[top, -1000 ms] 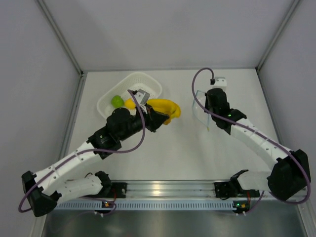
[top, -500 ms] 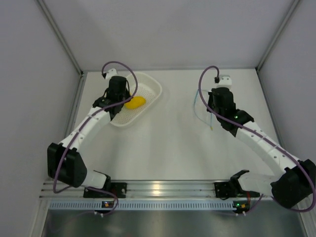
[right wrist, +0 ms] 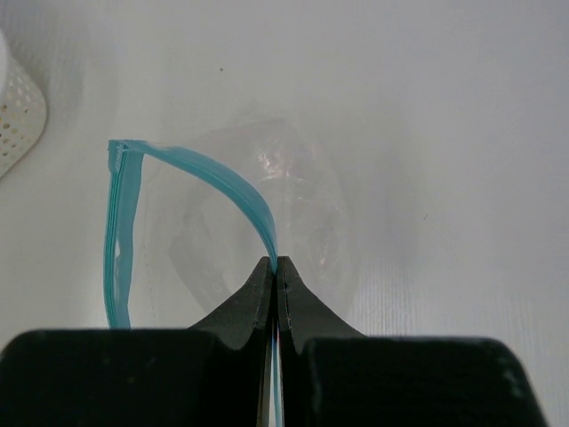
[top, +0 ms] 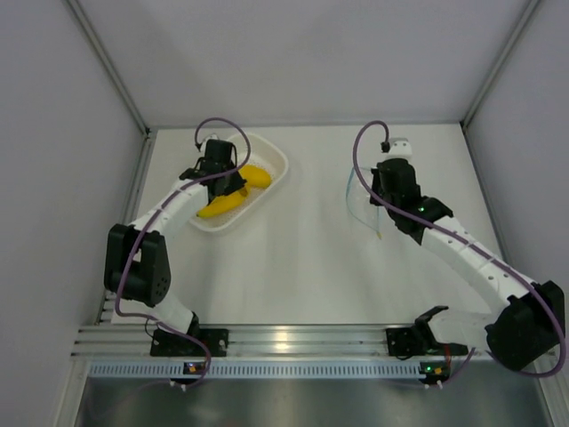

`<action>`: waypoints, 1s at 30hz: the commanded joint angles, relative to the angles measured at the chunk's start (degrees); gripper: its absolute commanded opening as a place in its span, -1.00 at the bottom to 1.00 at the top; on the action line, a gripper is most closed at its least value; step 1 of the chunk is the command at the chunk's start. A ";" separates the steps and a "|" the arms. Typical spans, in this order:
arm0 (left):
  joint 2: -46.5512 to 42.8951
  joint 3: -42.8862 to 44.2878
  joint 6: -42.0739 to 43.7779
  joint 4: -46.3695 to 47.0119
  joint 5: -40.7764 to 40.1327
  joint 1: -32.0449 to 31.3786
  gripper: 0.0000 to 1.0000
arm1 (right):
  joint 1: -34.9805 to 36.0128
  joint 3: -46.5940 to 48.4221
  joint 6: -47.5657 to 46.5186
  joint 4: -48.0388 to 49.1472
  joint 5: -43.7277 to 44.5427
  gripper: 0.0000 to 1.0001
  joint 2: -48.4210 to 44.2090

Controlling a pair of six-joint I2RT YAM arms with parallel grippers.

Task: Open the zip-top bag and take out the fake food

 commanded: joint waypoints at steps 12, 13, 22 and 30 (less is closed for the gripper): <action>-7.88 -0.50 1.40 1.74 4.86 0.23 0.97 | -0.26 4.68 0.60 -0.50 1.69 -1.00 8.19; -10.41 -0.84 1.75 1.66 4.60 0.23 0.97 | -0.17 4.86 0.95 -0.33 1.69 -1.00 8.63; -29.04 -4.89 6.14 -8.71 -4.36 0.23 0.97 | 0.88 7.40 2.71 -0.24 -1.91 -0.23 10.66; -40.22 -7.44 11.85 -16.27 -3.93 0.15 0.97 | 0.80 8.02 2.71 -1.20 -7.35 0.81 1.45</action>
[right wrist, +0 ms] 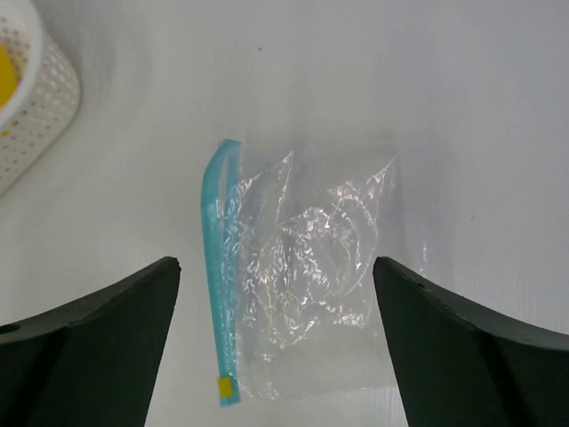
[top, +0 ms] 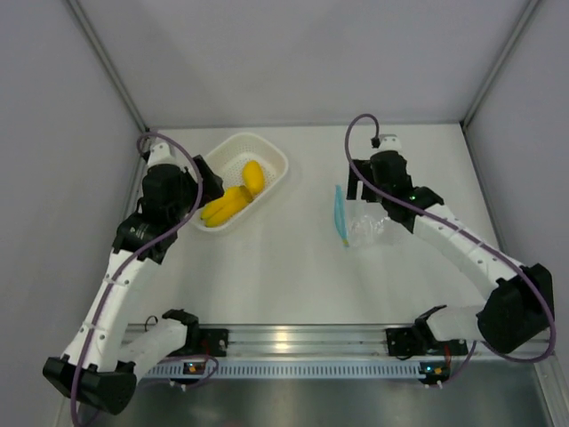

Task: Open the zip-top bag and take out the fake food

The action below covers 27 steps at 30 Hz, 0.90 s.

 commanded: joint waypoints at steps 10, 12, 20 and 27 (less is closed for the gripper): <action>-15.05 -8.67 15.67 -4.93 -3.86 0.25 0.97 | 0.45 2.12 -3.63 -8.36 -2.43 0.99 -22.49; -17.67 -10.70 17.69 -5.28 -4.03 0.17 0.97 | 0.36 2.11 -3.72 -11.18 -0.67 0.99 -25.92; -27.53 -18.17 17.71 -3.53 -2.28 0.17 0.97 | 0.45 -4.03 -4.42 -20.43 5.84 0.99 -40.05; -31.57 -20.02 16.47 -2.91 -3.16 0.17 0.97 | 0.36 -13.35 -4.77 -17.61 9.71 0.99 -48.34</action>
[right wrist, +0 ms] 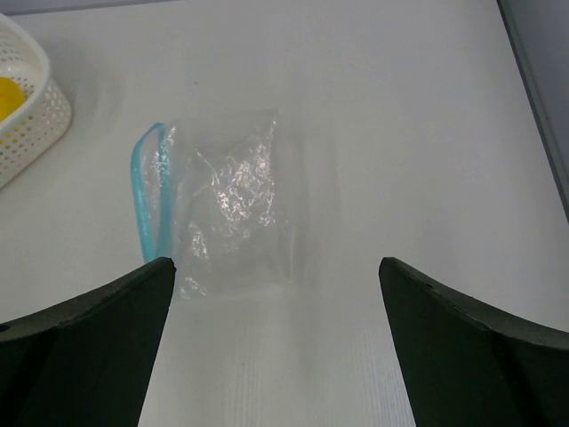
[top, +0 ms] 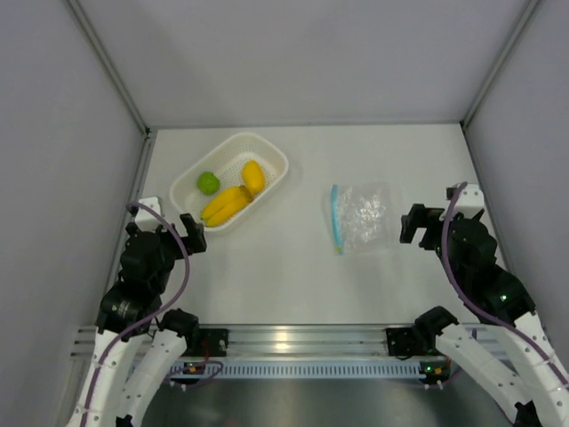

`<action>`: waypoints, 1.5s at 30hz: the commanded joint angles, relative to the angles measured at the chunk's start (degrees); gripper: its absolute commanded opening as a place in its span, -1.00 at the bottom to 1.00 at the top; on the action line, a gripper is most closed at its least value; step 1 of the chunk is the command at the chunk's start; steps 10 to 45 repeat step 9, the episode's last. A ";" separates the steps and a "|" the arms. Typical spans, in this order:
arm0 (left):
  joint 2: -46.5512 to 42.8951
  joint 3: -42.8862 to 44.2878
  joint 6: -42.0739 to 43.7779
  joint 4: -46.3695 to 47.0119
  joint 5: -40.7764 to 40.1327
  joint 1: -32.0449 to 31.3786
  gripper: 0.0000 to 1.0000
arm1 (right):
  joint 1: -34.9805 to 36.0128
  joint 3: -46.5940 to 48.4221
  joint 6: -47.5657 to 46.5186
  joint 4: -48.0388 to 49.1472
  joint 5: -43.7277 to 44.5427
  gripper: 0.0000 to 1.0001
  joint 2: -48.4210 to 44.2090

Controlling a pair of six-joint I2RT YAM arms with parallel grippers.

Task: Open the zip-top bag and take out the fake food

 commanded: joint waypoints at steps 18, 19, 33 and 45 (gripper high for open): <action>-0.87 -0.79 0.30 2.51 0.56 0.17 0.97 | 0.36 -2.08 0.37 1.89 4.25 0.99 -2.74; -0.87 -0.79 0.30 2.51 0.56 0.17 0.97 | 0.36 -2.08 0.37 1.89 4.25 0.99 -2.74; -0.87 -0.79 0.30 2.51 0.56 0.17 0.97 | 0.36 -2.08 0.37 1.89 4.25 0.99 -2.74; -0.87 -0.79 0.30 2.51 0.56 0.17 0.97 | 0.36 -2.08 0.37 1.89 4.25 0.99 -2.74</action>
